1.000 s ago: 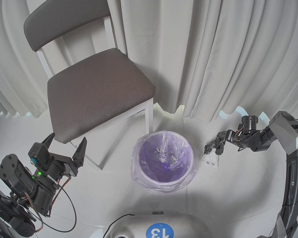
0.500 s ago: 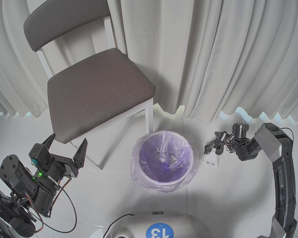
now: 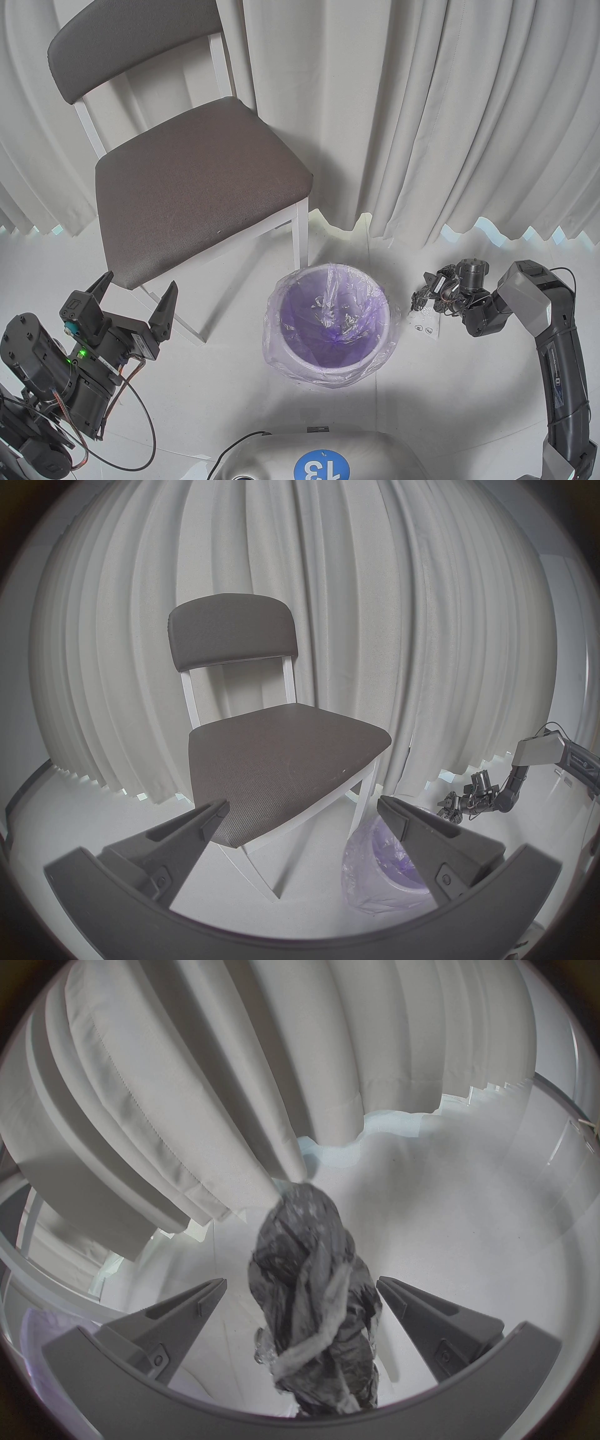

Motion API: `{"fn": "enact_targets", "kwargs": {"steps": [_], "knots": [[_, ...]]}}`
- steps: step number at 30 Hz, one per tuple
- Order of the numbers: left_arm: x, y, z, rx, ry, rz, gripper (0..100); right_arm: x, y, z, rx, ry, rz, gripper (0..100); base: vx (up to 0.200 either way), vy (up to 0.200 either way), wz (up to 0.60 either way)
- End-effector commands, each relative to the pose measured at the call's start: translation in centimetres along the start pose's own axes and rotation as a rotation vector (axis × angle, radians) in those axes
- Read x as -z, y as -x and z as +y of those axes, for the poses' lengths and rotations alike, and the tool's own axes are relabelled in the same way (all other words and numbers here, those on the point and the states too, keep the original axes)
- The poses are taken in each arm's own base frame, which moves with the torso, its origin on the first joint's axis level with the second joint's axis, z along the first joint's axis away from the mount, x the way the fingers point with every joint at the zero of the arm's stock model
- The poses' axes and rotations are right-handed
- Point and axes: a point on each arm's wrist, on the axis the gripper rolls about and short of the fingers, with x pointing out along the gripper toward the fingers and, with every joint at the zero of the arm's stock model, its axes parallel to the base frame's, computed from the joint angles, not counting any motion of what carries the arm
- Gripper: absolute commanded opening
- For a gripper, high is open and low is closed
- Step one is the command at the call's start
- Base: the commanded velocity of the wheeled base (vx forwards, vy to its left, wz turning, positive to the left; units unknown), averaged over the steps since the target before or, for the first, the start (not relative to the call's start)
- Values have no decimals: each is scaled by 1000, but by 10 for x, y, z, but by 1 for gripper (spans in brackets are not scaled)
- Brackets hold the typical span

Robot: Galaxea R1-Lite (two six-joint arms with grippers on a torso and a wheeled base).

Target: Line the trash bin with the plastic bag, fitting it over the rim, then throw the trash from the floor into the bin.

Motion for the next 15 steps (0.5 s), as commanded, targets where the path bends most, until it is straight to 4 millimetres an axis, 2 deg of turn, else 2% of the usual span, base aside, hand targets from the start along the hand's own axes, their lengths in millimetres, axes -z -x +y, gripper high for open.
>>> {"fn": "enact_targets", "kwargs": {"steps": [1, 4, 15], "knots": [[-1, 0, 0, 0, 5, -10, 100, 12, -2, -6, 14, 15, 25, 100, 0, 0, 0], [1, 1, 0, 3, 0, -1, 100, 22, -6, -11, 24, 45, 28, 100, 0, 0, 0], [3, 4, -2, 18, -3, 8, 100, 21, -8, -12, 11, 52, -12, 100, 0, 0, 0]]}}
